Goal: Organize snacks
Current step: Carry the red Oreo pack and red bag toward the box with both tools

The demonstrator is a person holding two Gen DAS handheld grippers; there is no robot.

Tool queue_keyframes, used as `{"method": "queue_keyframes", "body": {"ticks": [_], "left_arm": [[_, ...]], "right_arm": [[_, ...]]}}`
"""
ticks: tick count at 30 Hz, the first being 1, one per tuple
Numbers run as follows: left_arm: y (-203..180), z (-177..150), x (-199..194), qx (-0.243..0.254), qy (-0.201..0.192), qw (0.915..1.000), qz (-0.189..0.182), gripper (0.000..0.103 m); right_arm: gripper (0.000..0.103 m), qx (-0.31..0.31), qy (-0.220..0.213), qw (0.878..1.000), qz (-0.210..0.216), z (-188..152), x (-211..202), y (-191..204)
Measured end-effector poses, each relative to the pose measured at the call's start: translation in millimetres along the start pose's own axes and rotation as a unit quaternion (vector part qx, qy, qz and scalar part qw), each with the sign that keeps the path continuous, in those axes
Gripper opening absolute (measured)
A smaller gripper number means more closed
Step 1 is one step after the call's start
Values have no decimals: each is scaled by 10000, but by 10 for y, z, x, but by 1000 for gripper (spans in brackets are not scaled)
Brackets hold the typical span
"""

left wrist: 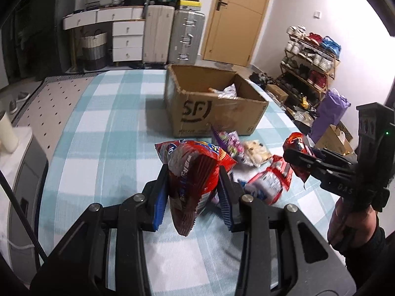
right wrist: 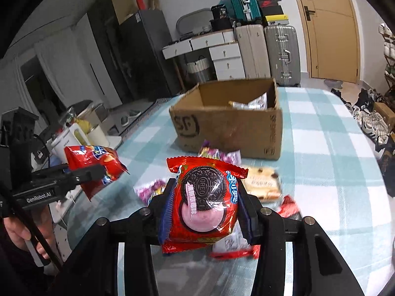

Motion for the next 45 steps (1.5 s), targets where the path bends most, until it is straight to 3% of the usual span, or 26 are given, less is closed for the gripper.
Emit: {"method": "queue_keyframes", "body": {"ticks": [14, 30, 36, 45], "left_arm": [[-297, 934, 298, 415, -148, 9989, -135, 34], [-583, 1835, 1059, 616, 95, 9980, -41, 34], [-645, 2026, 1411, 735, 316, 9968, -23, 34], [-577, 2039, 1858, 739, 551, 9957, 73, 34]], "right_arm": [[45, 172, -337, 9992, 110, 766, -49, -151], [45, 352, -274, 9989, 148, 1699, 462, -538], [45, 245, -135, 9996, 76, 1903, 759, -612], [45, 381, 18, 9993, 38, 1891, 1180, -799]]}}
Point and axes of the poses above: each gripper's, at about its wrist camera, not at the fingertips, and x roughly the way its jaws point, y to its left, z to its top, the point moved 2 cm from there along x, roughly the way its jaws point, and after that the axes turned 5 degrees about -x, right-handed, at the moved point
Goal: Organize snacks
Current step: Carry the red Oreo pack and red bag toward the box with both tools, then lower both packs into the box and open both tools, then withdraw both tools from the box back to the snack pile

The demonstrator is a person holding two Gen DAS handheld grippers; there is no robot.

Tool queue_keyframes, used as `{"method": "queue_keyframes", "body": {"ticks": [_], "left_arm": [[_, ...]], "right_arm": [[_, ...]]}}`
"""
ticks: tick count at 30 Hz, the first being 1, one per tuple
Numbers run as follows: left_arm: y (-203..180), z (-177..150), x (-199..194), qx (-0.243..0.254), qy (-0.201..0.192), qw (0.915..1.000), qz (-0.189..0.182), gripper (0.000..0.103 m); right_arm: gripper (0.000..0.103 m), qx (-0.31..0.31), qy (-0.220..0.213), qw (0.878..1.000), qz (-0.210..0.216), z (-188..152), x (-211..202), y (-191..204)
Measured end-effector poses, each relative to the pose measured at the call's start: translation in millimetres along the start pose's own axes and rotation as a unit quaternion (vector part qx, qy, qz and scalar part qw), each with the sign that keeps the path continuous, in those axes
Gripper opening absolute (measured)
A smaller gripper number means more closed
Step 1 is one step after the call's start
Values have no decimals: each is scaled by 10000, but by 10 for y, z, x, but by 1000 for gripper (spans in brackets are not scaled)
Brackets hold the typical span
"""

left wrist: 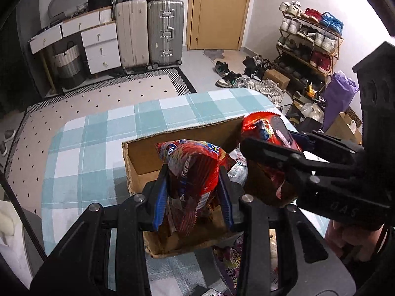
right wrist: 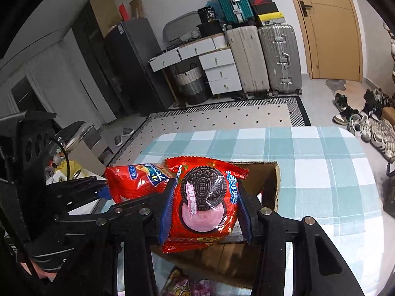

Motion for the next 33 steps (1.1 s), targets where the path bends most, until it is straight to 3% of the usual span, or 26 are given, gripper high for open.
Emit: {"method": "queue_keyframes", "body": {"ticks": [4, 6, 7, 8, 9, 12, 21, 33], "left_arm": [[56, -25, 157, -67, 108, 9999, 54, 35], [71, -38, 205, -90, 201, 9995, 216, 42], [80, -52, 197, -79, 166, 9994, 283, 48], [82, -57, 177, -31, 84, 9993, 350, 70], [87, -63, 140, -6, -45, 9991, 424, 83], [105, -59, 38, -20, -275, 9987, 417, 84], [73, -100, -150, 30, -384, 9978, 546, 85], [5, -187, -493, -16, -532, 9968, 592, 85]], "right_arm": [[45, -49, 71, 9999, -138, -40, 128, -69], [54, -34, 48, 9997, -216, -58, 153, -108], [55, -23, 17, 9998, -187, -62, 149, -122], [58, -24, -19, 9999, -133, -63, 139, -130], [64, -41, -59, 9999, -104, -63, 120, -132], [80, -120, -276, 9994, -186, -53, 9, -142], [88, -113, -567, 9983, -105, -25, -273, -96], [88, -176, -660, 9975, -159, -42, -477, 44]]}}
Point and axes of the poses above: each gripper's, at about its wrist camera, not at the fingertips, and x roughly the way its jaws point, y to its left, z to its top, the point moved 2 cm from there along x, roughly the way its jaws point, and after that the axes turned 5 degrees about -x, right-handed, at the moved point
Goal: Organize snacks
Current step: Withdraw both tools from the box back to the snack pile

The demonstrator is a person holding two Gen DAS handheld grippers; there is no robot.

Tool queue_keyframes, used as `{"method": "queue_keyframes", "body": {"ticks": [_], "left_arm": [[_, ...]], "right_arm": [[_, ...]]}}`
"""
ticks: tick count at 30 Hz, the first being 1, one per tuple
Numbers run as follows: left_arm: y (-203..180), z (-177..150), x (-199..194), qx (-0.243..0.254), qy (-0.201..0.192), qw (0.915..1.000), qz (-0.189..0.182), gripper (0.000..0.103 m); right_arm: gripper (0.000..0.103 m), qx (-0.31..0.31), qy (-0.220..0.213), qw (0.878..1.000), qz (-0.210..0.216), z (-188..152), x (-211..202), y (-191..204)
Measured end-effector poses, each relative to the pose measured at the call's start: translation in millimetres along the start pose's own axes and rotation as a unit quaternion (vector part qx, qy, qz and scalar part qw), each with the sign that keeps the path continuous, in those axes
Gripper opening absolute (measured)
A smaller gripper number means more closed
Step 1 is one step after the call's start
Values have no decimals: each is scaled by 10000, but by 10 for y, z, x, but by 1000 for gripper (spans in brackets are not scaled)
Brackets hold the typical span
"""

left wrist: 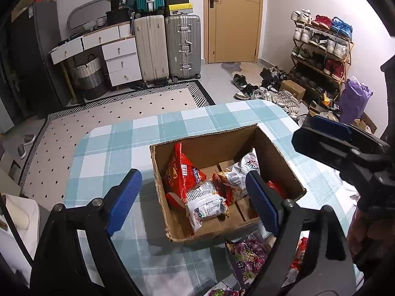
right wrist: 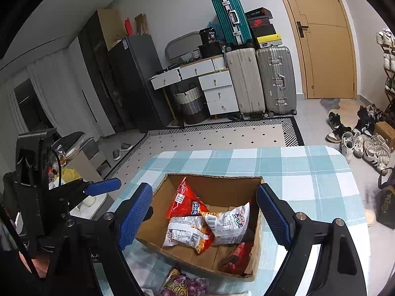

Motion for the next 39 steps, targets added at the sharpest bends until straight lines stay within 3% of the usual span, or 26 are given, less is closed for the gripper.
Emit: {"method": "queue_keyframes", "body": {"ticks": [9, 12, 29, 39], "left_arm": [[-55, -91, -392, -3, -142, 9999, 58, 86], [-72, -157, -554, -16, -203, 9998, 56, 90], [-14, -700, -1442, -312, -669, 9972, 120, 101], [109, -1275, -1424, -662, -330, 9973, 19, 102]], "right_arm": [[89, 10, -100, 9999, 7, -60, -344, 88], [98, 3, -160, 9999, -37, -97, -489, 116], [100, -66, -393, 9992, -83, -560, -1227, 319], [102, 111, -367, 9992, -124, -1088, -1426, 304]]}}
Point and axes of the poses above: each gripper's, at about its wrist camera, not at the fingertips, and x roughly the way its jaws point, y to its left, z to its top, the point moved 2 cm from there along x, roughly the way its jaws point, and after that the axes turned 5 degrees about -x, right-handed, at the moved point
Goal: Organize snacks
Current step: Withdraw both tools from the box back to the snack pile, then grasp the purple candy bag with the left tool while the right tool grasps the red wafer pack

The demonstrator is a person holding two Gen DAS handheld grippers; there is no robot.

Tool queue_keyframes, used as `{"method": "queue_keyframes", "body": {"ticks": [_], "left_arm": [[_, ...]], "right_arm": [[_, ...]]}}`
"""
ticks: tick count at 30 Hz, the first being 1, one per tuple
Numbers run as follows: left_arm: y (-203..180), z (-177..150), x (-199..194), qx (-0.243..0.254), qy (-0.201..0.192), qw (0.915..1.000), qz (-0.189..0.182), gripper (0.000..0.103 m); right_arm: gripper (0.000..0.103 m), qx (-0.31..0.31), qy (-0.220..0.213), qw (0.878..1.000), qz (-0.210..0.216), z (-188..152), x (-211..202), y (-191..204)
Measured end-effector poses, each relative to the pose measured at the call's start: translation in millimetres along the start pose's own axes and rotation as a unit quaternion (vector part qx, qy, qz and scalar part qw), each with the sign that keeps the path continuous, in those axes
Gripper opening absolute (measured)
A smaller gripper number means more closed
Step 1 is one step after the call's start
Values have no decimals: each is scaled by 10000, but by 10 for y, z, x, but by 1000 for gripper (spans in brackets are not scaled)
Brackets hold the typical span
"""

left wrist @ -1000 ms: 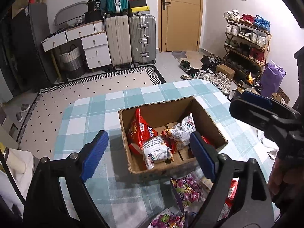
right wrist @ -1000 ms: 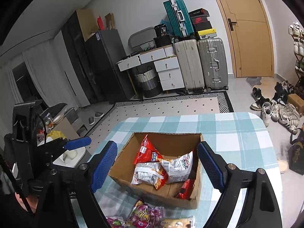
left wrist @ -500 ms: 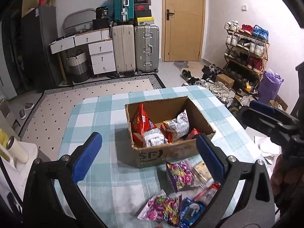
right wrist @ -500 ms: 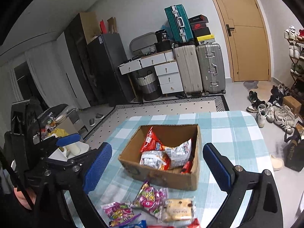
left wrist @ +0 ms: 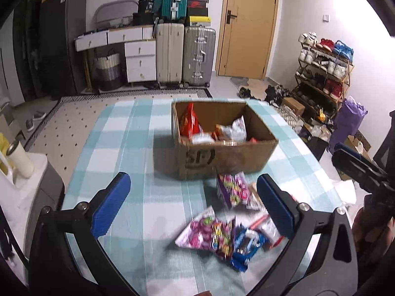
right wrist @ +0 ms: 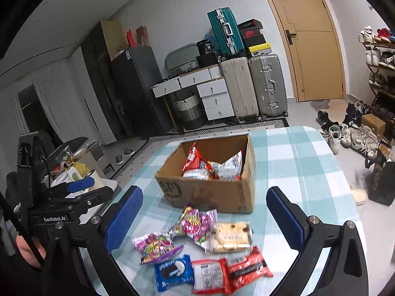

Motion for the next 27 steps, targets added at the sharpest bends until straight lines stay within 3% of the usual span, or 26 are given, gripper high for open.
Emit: {"method": "queue_keyframes", "body": {"ticks": [6, 13, 22, 27], "left_arm": [[32, -339, 251, -14, 390, 9992, -22, 102], [15, -620, 584, 31, 726, 9973, -88, 102], [19, -956, 1070, -14, 1305, 9914, -106, 101], [39, -984, 1269, -99, 1414, 9898, -175, 99]], "right_arm": [[102, -157, 115, 9997, -111, -317, 18, 55], [102, 113, 364, 9992, -114, -706, 112, -21], [102, 342, 490, 9980, -185, -962, 239, -120], [102, 337, 550, 9977, -206, -1009, 287, -131]]}}
Point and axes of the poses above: each gripper's, at about its wrist camera, not at the fingertips, and x roughly the way its jaws point, y to its left, z to its top, the point moved 2 cm from there along x, roughly the way its jaws point, and after that the axes turned 5 degrees about -x, right-handed, at the moved point
